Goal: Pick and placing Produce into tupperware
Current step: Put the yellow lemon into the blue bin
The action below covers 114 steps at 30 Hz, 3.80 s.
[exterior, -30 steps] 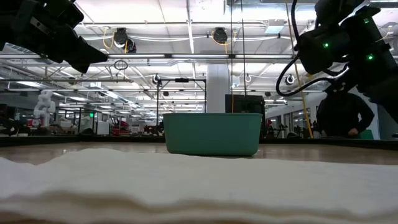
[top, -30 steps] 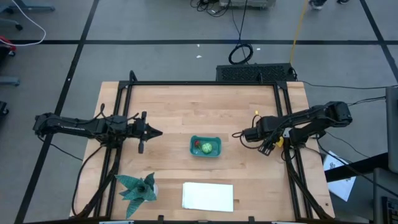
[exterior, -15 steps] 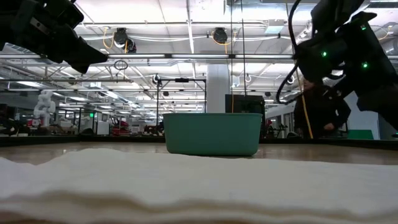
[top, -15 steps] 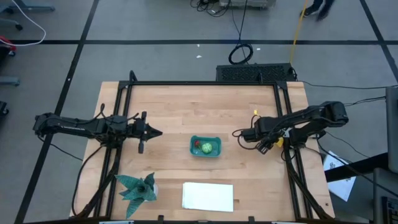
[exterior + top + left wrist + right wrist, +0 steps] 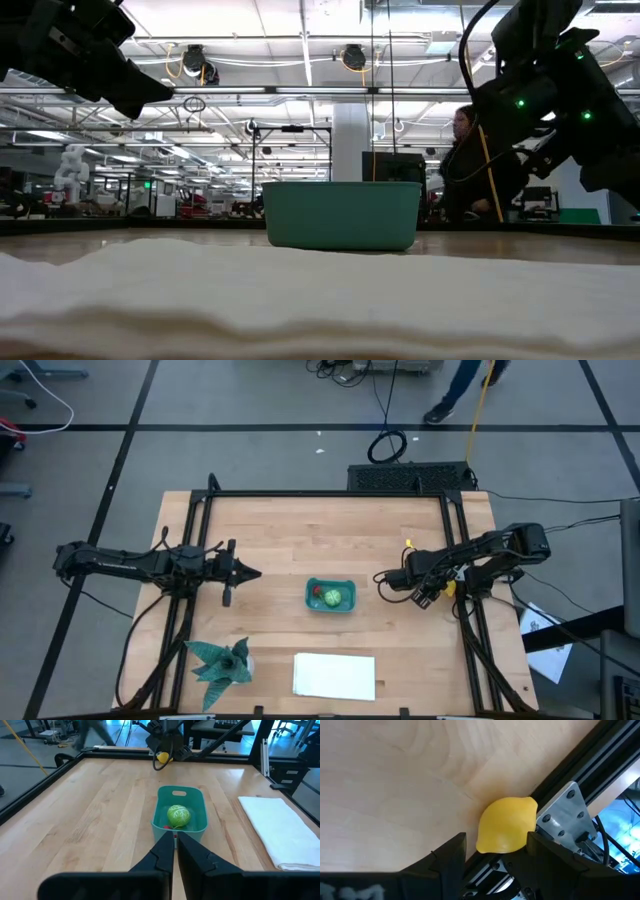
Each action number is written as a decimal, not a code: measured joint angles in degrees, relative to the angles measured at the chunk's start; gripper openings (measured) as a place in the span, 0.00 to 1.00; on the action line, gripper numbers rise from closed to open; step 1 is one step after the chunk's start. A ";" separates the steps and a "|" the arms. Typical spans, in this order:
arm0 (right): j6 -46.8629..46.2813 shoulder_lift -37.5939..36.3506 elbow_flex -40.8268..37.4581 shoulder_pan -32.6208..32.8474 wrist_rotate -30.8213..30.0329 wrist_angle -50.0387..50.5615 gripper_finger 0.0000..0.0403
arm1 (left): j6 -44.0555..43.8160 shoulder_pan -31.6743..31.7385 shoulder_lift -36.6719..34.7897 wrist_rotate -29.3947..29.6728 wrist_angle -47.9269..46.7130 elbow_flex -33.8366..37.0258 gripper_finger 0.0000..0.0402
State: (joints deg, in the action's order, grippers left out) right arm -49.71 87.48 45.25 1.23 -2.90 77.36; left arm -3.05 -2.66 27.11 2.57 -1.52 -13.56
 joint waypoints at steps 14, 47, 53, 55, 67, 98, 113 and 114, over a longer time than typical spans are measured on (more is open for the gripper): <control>6.72 -0.02 0.00 2.64 1.43 -0.23 0.50 | -0.52 0.00 -0.01 -0.04 0.00 0.00 0.06; -1.07 6.17 0.65 2.31 2.87 -1.37 0.72 | -0.74 0.00 0.00 -1.10 -0.01 0.01 0.06; -0.28 7.52 0.64 2.22 1.18 -1.27 0.72 | -0.79 -0.01 -0.01 -1.31 0.17 0.02 0.06; -0.74 7.52 0.64 2.23 0.39 -1.29 0.72 | -0.79 0.00 0.00 -1.51 0.32 0.02 0.06; 2.51 14.36 0.63 2.10 1.54 -0.66 0.67 | -0.76 -0.02 -0.02 -1.51 0.30 0.02 0.06; 7.52 17.44 -0.04 2.23 7.60 0.11 0.46 | -2.25 0.00 0.00 -1.60 0.04 0.02 0.06; 8.87 17.46 -0.23 5.79 13.91 -1.52 0.64 | -3.32 0.00 0.00 -1.60 0.00 0.02 0.06; 8.89 17.46 -0.24 6.28 14.06 -1.51 0.64 | -3.32 0.00 -0.02 -1.61 0.00 0.02 0.06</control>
State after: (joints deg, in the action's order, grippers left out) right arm -40.82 104.95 45.02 7.51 11.17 75.85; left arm -6.37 -2.66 27.10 0.96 -1.52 -13.54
